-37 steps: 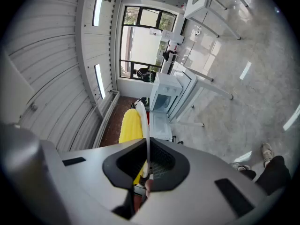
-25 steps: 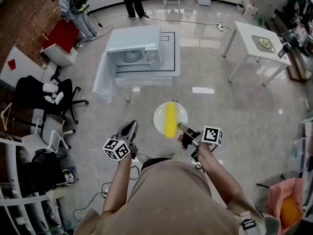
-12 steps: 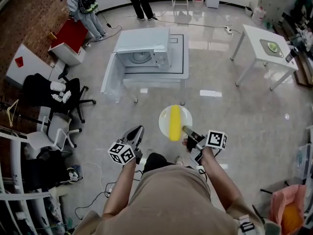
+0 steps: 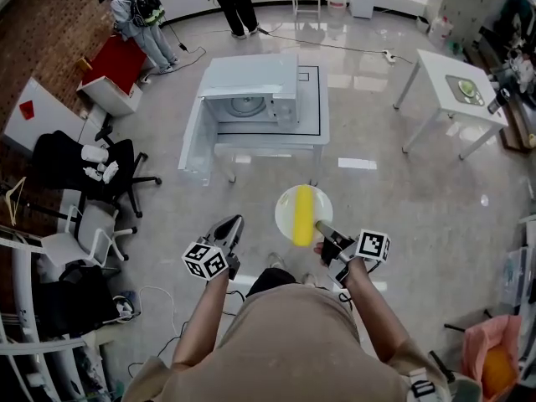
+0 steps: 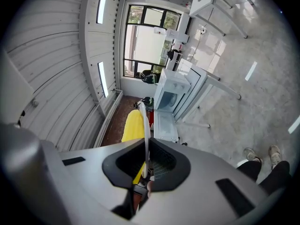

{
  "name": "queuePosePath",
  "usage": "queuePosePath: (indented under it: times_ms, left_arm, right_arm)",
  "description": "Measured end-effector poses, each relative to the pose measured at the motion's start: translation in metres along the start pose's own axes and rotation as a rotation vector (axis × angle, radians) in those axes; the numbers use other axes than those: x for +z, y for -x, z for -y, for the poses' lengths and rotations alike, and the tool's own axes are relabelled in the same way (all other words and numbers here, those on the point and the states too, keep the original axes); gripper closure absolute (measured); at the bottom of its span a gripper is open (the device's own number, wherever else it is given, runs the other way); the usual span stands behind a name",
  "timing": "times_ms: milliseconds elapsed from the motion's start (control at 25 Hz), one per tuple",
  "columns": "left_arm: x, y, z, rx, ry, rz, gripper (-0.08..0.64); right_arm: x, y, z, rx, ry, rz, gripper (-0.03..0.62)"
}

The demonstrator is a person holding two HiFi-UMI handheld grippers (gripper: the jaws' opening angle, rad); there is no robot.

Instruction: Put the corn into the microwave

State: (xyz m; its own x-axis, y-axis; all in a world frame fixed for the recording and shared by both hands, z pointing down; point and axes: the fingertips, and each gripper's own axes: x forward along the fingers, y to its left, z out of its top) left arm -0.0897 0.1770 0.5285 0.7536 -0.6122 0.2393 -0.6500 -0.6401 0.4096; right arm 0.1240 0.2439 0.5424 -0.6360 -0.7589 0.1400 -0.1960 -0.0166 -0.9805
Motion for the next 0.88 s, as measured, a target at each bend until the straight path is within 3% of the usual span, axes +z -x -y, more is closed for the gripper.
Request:
queuePosePath:
  times_ms: [280,880]
  left_arm:
    - [0.037,-0.007,-0.047,-0.012,-0.006,0.035,0.555]
    - [0.062,-0.006,-0.108,-0.014,0.000,0.113,0.555]
  right_arm:
    - [0.008,-0.050,-0.011,0.000,0.005,0.021,0.569]
    - [0.038,-0.130,-0.016,0.017,-0.014,0.034,0.571]
